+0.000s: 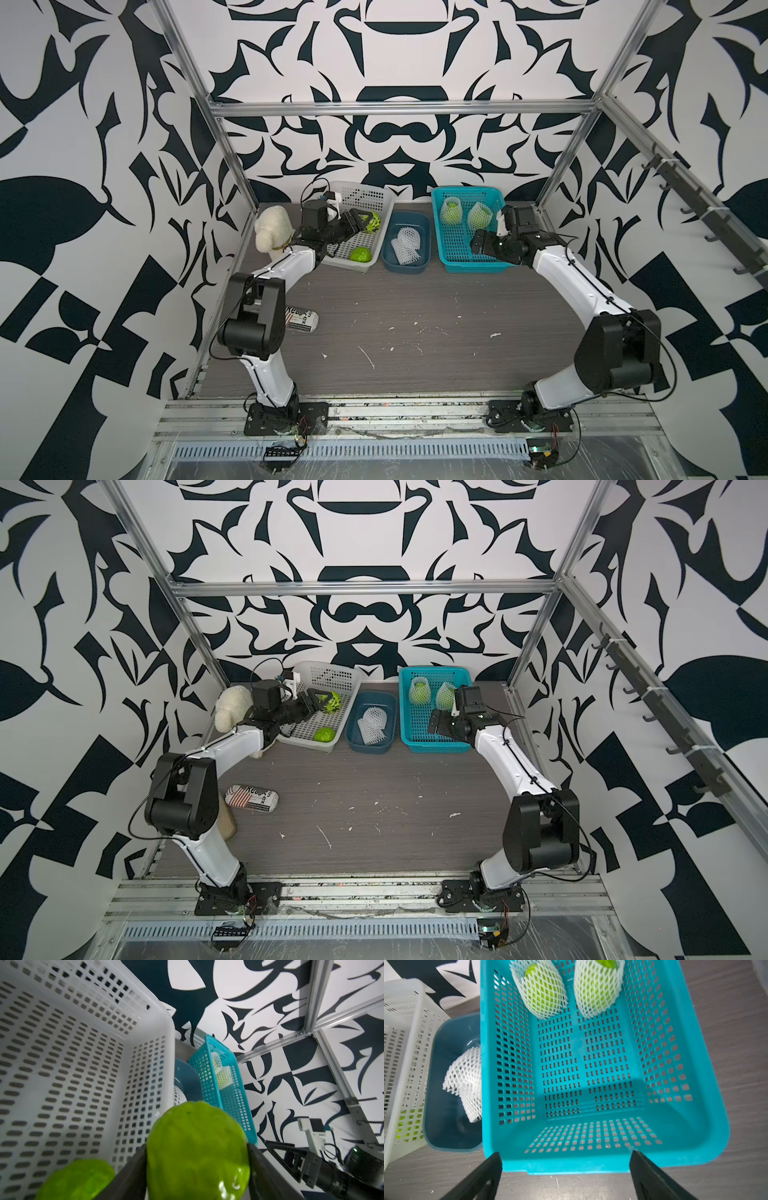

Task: Sleeve custard apples in foam nets
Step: Place the custard apple at the center of the board.

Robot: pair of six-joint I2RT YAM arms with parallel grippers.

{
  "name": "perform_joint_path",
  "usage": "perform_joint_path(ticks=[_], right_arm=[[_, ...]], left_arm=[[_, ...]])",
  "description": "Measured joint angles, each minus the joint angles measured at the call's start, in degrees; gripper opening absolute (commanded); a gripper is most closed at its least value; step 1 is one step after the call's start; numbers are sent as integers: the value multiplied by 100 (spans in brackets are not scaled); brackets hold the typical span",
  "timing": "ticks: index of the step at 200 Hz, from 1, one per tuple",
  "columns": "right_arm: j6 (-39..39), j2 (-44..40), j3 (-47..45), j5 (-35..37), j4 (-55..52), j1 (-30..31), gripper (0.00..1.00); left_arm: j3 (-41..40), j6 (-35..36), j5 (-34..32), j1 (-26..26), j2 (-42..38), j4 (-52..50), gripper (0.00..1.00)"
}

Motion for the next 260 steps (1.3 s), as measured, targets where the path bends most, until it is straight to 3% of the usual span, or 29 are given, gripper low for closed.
perform_joint_path(ticks=[61,123,191,213,221,260], right_arm=[[459,-511,-846,-216,46,9,100],[643,-953,-1088,-404,48,39,100],[662,-1062,-1174,-498,50,50,100],[662,-1062,-1233,-505,52,59,99],[660,-1062,-1244,-503,52,66,99],[542,-1060,-1246,-238,155,385,100]], left_arm=[[-1458,527,-828,-1869,-1576,-581,69],[-2302,516,-2225,-3283,-1532,-848,70],[-2417,466,-2999,-3504,-754,-658,74],[-2417,420,-3023,-3506,-671,-509,84],[-2417,439,-3023,-3508,-636,-498,100],[-2420,352,-3071,-3508,-629,-581,100]])
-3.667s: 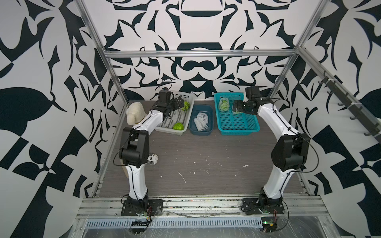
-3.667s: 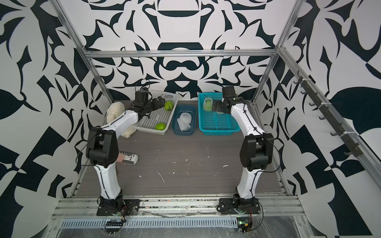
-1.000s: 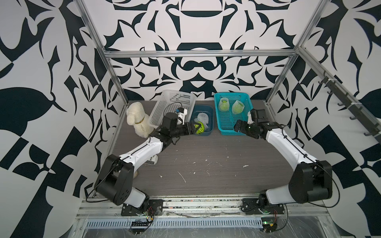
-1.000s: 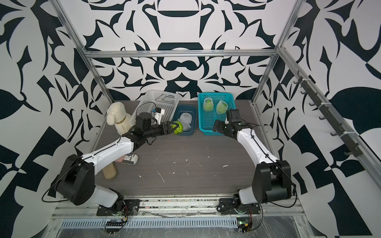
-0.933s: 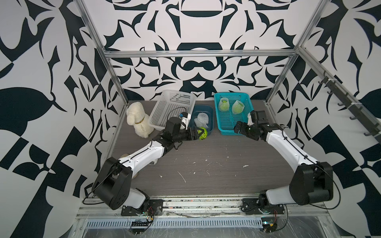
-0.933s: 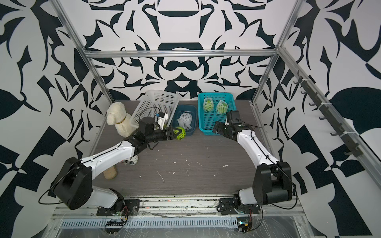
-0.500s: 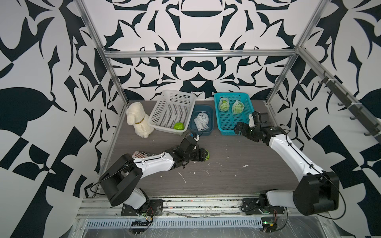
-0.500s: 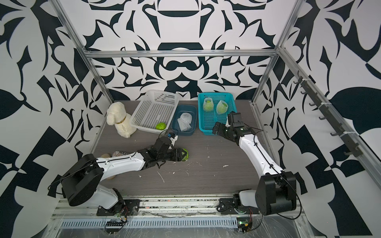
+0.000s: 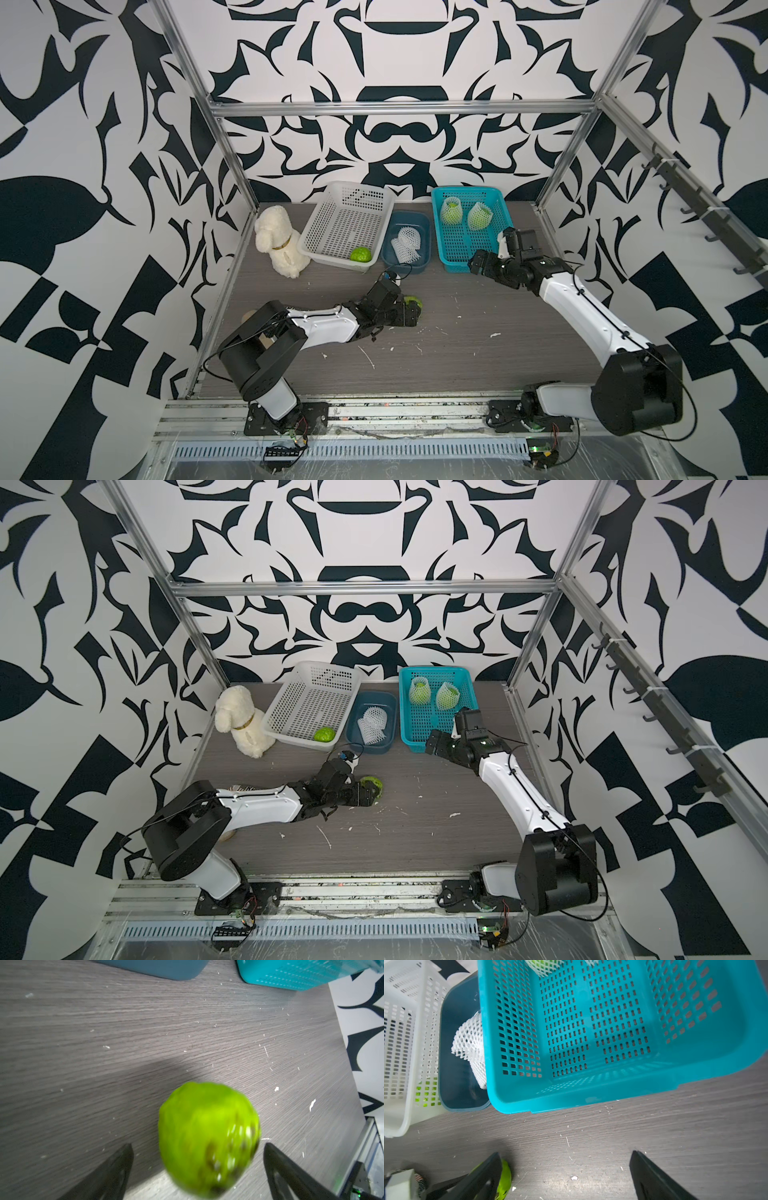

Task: Sleeve custard apples in foam nets
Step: Place the custard apple at the center of the board, then pick up the foam net from the storage box.

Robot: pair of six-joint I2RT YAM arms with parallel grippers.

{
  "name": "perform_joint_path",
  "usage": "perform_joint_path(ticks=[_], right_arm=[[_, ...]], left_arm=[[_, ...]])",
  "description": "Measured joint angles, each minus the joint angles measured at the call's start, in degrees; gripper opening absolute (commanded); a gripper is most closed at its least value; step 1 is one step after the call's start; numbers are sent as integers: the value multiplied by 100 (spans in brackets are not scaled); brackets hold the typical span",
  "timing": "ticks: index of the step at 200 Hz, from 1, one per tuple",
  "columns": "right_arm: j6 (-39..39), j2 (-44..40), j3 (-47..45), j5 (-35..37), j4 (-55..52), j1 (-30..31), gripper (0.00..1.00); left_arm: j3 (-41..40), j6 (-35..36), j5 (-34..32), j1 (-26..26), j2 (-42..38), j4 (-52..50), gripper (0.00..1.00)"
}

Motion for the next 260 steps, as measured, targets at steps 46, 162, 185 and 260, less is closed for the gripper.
perform_joint_path(ticks=[46,162,185,260], right_arm=[[-260,603,398,267,166,774,93],[-664,3928,3788,542,459,1910,76],[-654,4581,4347,669,455,1910,76],[-546,6411,6507,914,164,1825,32]], left_arm=[[0,48,-437,35,-717,-466,99],[-330,337,-164,2208,-1814,-396,99],[-332,369,-17,2312,-1814,-356,99],[-557,417,186,2476,-1963,-297,99]])
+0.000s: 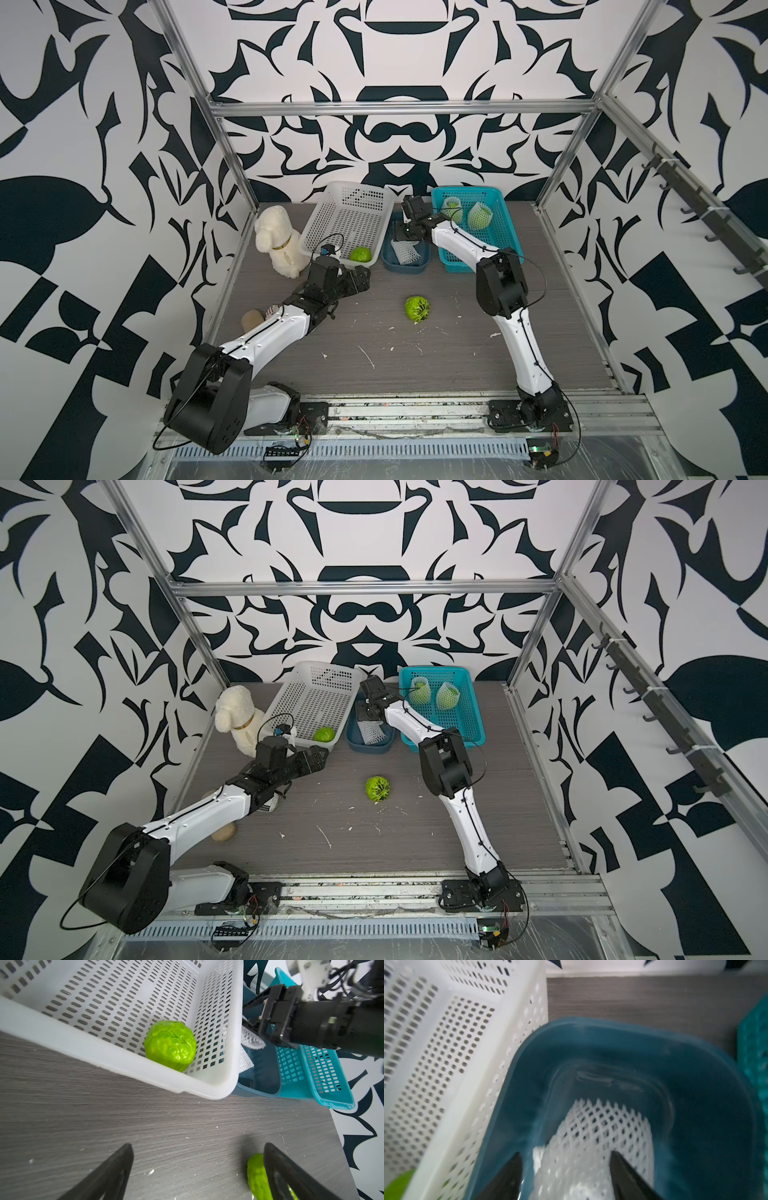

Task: Sleeve custard apples in foam nets
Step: Pick up the foam net from the storage box.

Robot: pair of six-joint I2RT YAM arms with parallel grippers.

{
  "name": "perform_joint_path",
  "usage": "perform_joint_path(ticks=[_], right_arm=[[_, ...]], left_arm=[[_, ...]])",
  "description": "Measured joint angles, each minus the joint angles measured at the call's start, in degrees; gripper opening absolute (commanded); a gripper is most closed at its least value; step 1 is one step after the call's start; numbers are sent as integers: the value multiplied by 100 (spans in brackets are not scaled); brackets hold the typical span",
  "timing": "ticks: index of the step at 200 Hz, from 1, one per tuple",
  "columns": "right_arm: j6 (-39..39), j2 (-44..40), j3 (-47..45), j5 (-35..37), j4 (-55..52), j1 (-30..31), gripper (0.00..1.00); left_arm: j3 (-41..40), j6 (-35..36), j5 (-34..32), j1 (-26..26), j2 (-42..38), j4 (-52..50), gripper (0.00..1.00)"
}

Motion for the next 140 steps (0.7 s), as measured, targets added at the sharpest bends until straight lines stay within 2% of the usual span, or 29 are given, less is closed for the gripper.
perform_joint_path(ticks=[11,26,34,102,140], right_arm=[[9,79,105,7,-61,-7,18],[57,66,103,13,-153,-20,9],[20,26,90,13,-181,-26,0],[87,-1499,-1106,-35,-24,-39,0],[76,-2343,-1836,-398,177,-39,0]], left_arm=[[0,17,4,4,-63,2,100],[0,44,31,4,-101,7,100],[0,61,74,4,-101,7,99],[195,164,787,4,365,205,95],[413,247,1178,4,575,354,96]])
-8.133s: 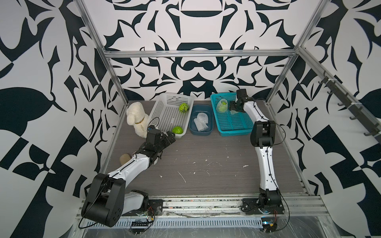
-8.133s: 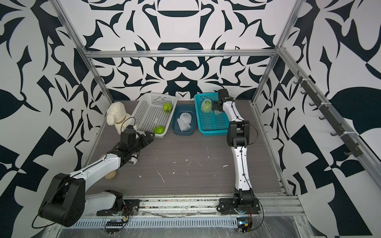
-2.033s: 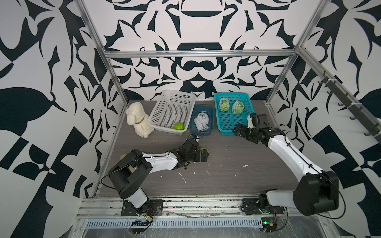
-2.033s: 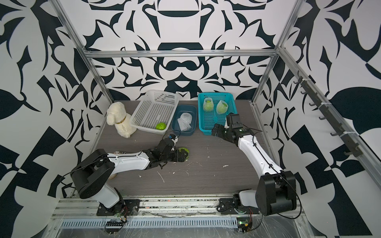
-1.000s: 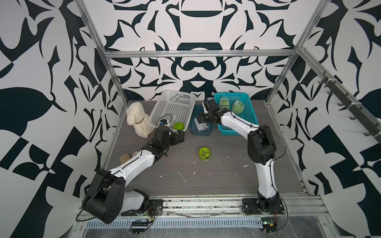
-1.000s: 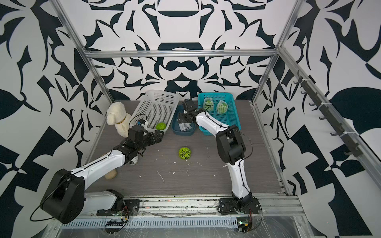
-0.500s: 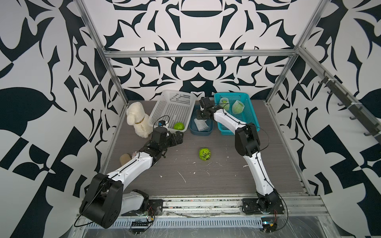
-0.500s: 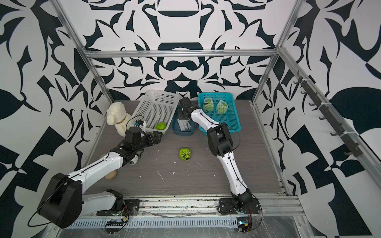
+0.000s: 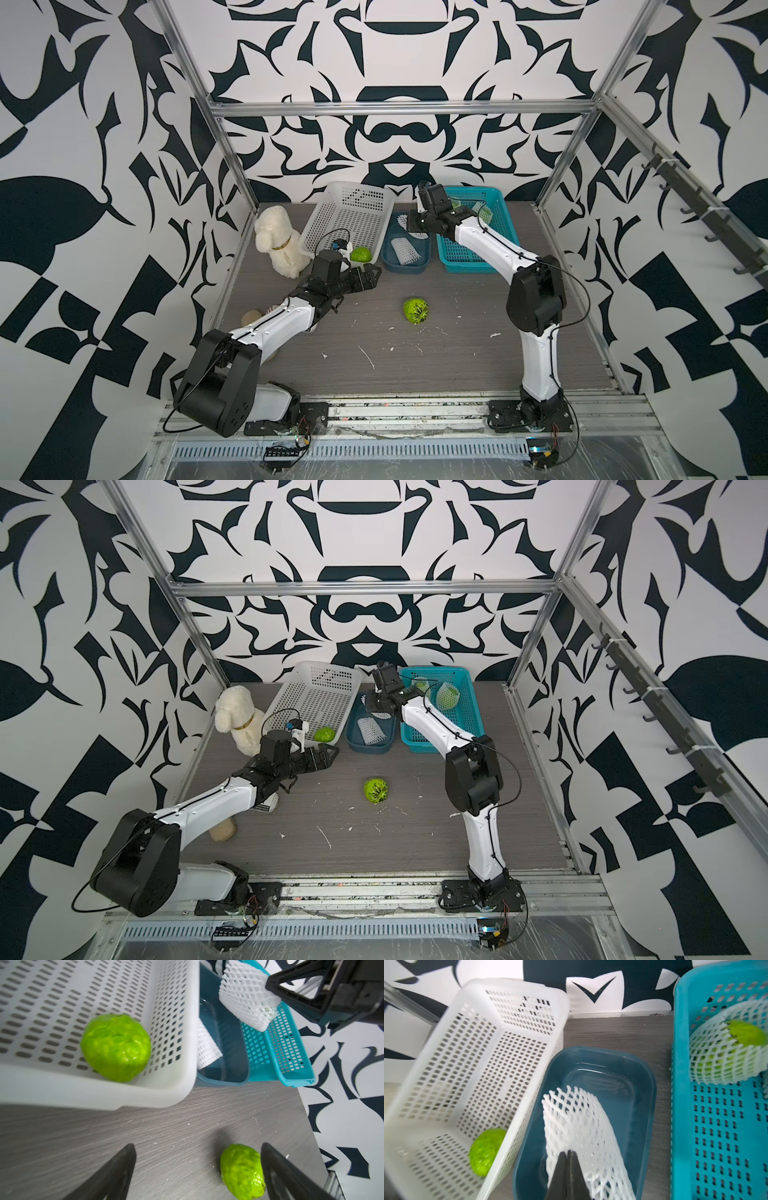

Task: Sleeve custard apples in foam nets
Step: Pick up the foam net from the storage box.

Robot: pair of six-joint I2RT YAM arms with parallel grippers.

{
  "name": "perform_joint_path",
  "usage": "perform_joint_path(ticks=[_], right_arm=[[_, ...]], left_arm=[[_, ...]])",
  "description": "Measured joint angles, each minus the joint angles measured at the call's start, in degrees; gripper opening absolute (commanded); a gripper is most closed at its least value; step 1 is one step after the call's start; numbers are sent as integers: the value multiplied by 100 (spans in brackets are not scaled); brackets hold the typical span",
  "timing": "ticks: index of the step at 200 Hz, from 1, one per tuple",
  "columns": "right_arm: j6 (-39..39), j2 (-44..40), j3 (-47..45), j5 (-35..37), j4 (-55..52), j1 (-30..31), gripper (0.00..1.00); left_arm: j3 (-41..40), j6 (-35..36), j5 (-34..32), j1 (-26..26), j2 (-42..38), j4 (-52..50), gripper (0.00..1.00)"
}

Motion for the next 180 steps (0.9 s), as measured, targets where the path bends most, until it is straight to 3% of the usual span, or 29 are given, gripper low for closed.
perform_joint_path(ticks=[66,93,135,180], right_arm=[[-470,-1635,-1499,-1884,-221,-293,0],[-603,-2218,-1788,-2317,-369,-404,0],[-50,-2747,-2446,-2232,-190,-396,0],[1191,-2883,-3394,-1458,496,-234,0]], left_arm=[[527,260,138,0,186,26,95],[610,304,385,0,299,61,94],[699,258,1027,-85,485,326,91],[820,461,678,-846,498,345,91]])
